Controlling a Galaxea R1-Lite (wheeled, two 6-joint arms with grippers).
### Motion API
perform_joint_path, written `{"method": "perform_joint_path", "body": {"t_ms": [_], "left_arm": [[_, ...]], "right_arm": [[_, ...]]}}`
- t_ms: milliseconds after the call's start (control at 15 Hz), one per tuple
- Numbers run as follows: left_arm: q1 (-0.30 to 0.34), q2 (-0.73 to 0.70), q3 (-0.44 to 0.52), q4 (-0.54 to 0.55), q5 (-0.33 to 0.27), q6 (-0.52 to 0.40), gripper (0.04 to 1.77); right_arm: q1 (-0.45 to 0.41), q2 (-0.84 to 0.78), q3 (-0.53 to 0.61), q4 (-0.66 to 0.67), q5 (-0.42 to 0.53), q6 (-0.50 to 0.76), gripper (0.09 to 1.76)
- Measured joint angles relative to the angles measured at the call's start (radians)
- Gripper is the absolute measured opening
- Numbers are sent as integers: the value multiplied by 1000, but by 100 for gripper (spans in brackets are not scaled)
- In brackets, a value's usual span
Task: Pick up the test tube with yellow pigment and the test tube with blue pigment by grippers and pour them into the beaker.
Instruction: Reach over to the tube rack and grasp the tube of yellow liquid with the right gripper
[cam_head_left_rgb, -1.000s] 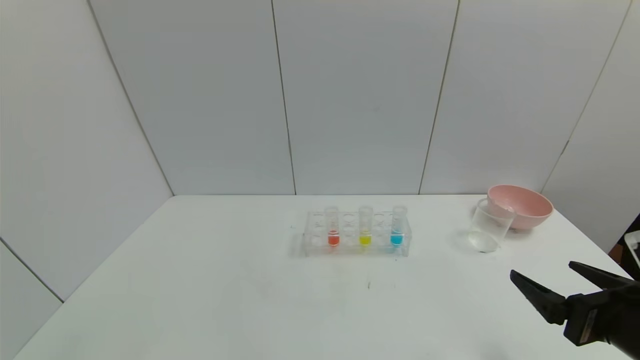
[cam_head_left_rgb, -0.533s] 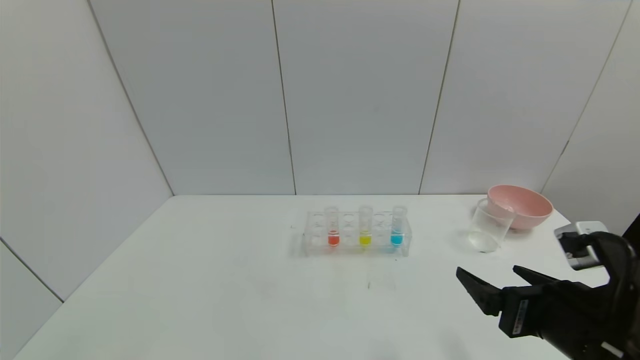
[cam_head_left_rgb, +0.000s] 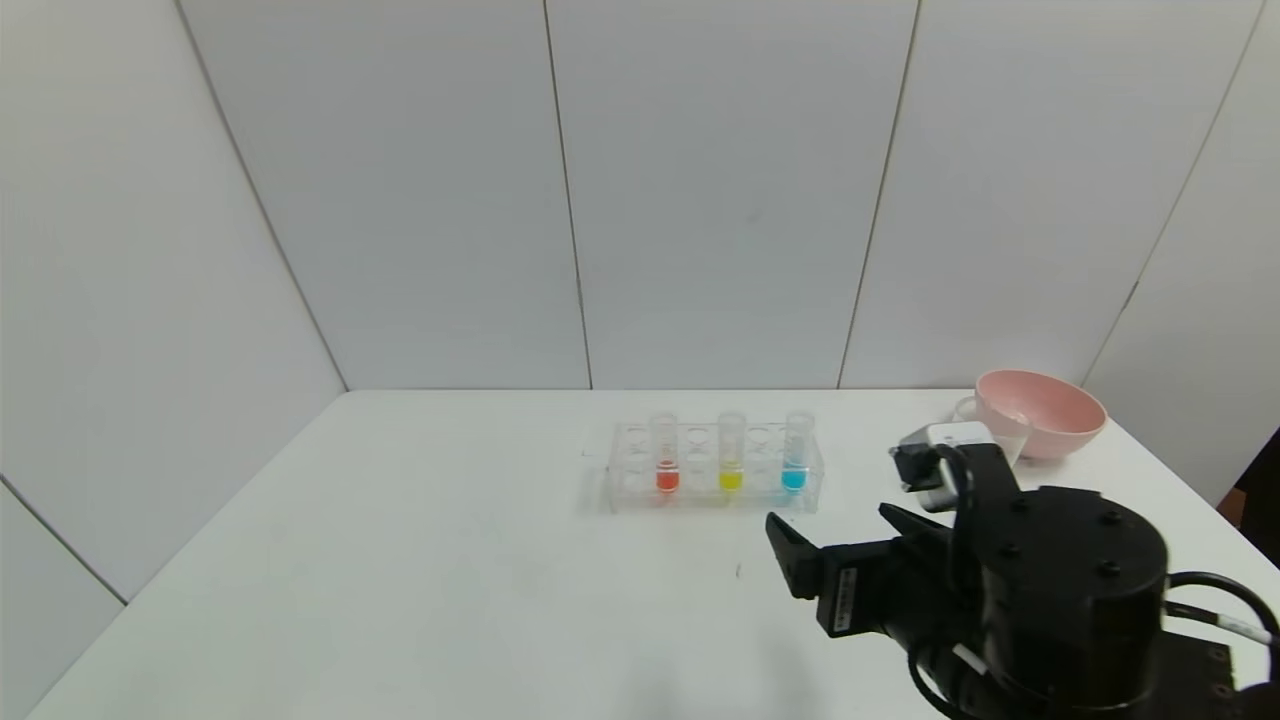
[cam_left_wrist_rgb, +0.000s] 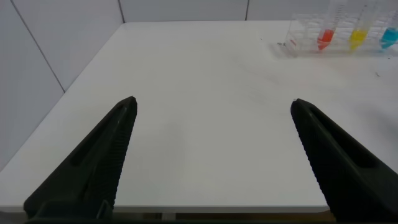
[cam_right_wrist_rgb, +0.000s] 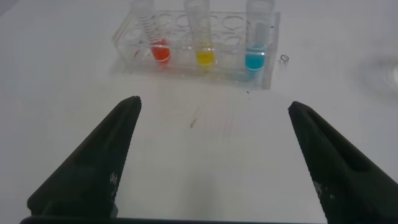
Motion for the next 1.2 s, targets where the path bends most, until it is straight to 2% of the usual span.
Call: {"method": "perform_joint_path", "body": {"t_ms": [467, 1200], "left_arm": [[0, 0, 0, 0, 0, 0, 176], [0, 0, 0, 0, 0, 0, 176]], "right_arm": [[1, 227, -221, 3, -18, -19, 171], [-74, 444, -451, 5, -59, -90, 171]]}}
